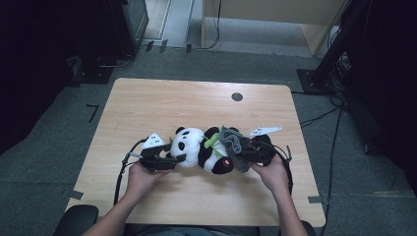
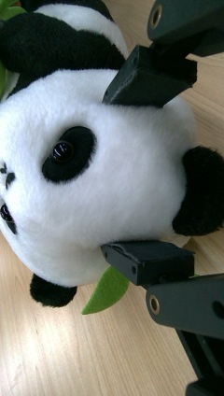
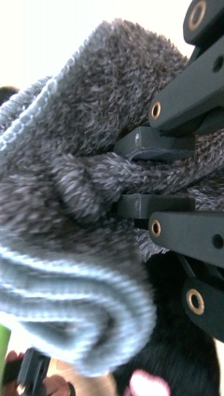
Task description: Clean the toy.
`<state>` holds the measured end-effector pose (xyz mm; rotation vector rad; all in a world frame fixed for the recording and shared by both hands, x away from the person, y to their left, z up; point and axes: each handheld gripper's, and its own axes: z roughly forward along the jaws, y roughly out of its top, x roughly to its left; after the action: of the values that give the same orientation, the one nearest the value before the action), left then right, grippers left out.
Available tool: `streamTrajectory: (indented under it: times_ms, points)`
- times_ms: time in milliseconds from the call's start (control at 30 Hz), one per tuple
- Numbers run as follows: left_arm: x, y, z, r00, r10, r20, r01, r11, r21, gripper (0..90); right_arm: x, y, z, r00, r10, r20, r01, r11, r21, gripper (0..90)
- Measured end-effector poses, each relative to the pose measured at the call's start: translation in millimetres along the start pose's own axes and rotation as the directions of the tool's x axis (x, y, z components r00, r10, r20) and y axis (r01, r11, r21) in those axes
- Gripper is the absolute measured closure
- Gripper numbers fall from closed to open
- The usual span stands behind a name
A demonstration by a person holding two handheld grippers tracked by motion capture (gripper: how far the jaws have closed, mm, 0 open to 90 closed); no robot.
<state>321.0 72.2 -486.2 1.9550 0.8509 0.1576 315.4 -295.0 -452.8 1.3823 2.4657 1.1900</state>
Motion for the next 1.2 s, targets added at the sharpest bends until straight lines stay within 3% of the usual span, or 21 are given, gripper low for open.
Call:
streamTrajectory:
  times_ms: [67, 333, 433, 533, 700, 833, 967, 1100, 1200]
  points:
    - [0.2, 0.2, 0.1, 1.0000, -0.004, 0.000, 0.004, 1.0000, -0.001, 32.1, -4.5, -1.6, 1.8, 0.9997, 0.017, -0.016, -0.017, 1.000, 0.000, 76.7]
    - [0.5, 0.1, 0.1, 1.0000, -0.006, 0.001, 0.006, 1.0000, -0.002, 32.1, -15.6, -8.3, 7.6, 0.9987, 0.049, 0.014, -0.050, 0.998, 0.036, 77.6]
    - [0.7, 0.2, 0.0, 1.0000, -0.007, 0.002, 0.007, 1.0000, -0.001, 32.1, -21.8, -10.3, 8.1, 0.9964, 0.085, 0.001, -0.085, 0.995, 0.047, 77.9]
    - [0.8, 0.2, -0.3, 1.0000, -0.007, 0.002, 0.007, 1.0000, 0.002, 32.1, -27.5, -12.7, 7.6, 0.9936, 0.111, 0.023, -0.112, 0.991, 0.069, 78.1]
    - [1.3, 0.3, -0.4, 0.9999, -0.010, 0.003, 0.010, 0.9999, 0.002, 32.1, -34.1, -16.0, -2.6, 0.9883, 0.140, 0.061, -0.144, 0.987, 0.075, 78.9]
    - [1.2, 0.4, -0.6, 0.9999, -0.011, 0.002, 0.011, 0.9999, 0.003, 32.2, -37.1, -16.1, -21.1, 0.9849, 0.148, 0.090, -0.151, 0.988, 0.038, 79.9]
    - [1.3, 0.5, -0.4, 0.9999, -0.016, 0.001, 0.016, 0.9999, 0.001, 32.1, -26.3, -8.1, -43.0, 0.9917, 0.121, 0.044, -0.120, 0.992, -0.025, 80.1]
    - [1.2, 0.5, -0.4, 0.9999, -0.014, 0.000, 0.014, 0.9999, 0.001, 32.2, -3.9, 3.3, -54.2, 0.9991, 0.038, -0.019, -0.039, 0.997, -0.067, 80.2]
    - [1.0, 0.5, -0.3, 0.9999, -0.015, 0.000, 0.015, 0.9999, 0.001, 32.2, 13.9, 12.5, -59.5, 0.9972, -0.021, -0.072, 0.015, 0.996, -0.083, 80.3]
